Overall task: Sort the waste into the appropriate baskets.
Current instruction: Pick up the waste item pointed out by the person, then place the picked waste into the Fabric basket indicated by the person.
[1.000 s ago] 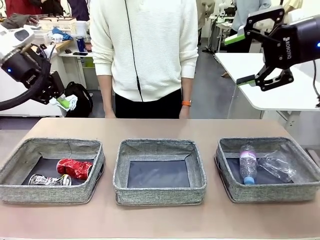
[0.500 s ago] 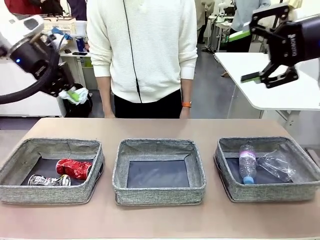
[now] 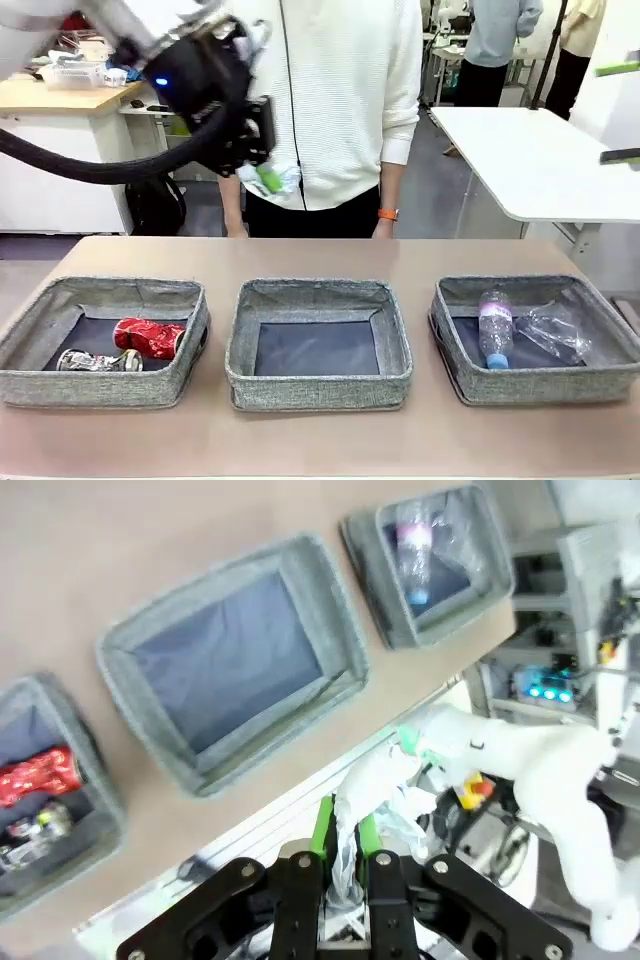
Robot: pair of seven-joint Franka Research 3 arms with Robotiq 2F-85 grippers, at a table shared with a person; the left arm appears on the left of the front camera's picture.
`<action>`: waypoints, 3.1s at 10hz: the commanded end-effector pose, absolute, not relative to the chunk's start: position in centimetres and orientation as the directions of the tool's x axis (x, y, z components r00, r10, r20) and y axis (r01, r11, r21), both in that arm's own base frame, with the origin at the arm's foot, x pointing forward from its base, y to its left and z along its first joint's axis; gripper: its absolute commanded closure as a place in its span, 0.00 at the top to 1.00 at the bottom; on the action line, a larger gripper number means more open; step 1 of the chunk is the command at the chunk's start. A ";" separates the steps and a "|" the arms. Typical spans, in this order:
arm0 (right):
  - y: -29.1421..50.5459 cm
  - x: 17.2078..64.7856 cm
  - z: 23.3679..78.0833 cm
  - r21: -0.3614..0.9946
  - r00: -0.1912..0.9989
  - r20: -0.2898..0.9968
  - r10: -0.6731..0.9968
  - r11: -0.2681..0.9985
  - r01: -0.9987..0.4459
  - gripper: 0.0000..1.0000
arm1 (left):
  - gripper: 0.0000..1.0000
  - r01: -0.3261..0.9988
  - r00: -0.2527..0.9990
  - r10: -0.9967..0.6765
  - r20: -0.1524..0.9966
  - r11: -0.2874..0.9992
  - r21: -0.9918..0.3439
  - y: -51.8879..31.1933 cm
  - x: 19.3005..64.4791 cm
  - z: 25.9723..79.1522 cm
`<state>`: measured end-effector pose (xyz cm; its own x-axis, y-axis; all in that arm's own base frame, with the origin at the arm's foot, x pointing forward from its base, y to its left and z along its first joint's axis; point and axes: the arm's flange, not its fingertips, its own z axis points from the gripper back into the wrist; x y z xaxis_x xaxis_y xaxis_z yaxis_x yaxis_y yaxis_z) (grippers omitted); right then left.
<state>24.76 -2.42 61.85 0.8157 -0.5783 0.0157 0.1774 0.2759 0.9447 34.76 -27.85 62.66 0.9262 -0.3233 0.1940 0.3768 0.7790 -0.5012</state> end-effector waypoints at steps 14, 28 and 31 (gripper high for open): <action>-2.4 24.8 61.9 0.945 0.816 0.016 -0.578 0.276 0.177 1.00 | 0.09 0.141 0.983 -0.125 0.133 0.983 -0.119 -44.0 35.9 71.5; -2.4 24.8 61.9 0.945 0.816 0.016 -0.578 0.276 0.177 1.00 | 0.09 0.077 0.990 -0.071 0.125 0.996 -0.040 -39.0 35.6 75.2; -2.4 24.8 61.9 0.945 0.816 0.016 -0.578 0.276 0.177 1.00 | 0.09 0.077 0.990 -0.071 0.125 0.996 -0.040 -39.0 35.6 75.2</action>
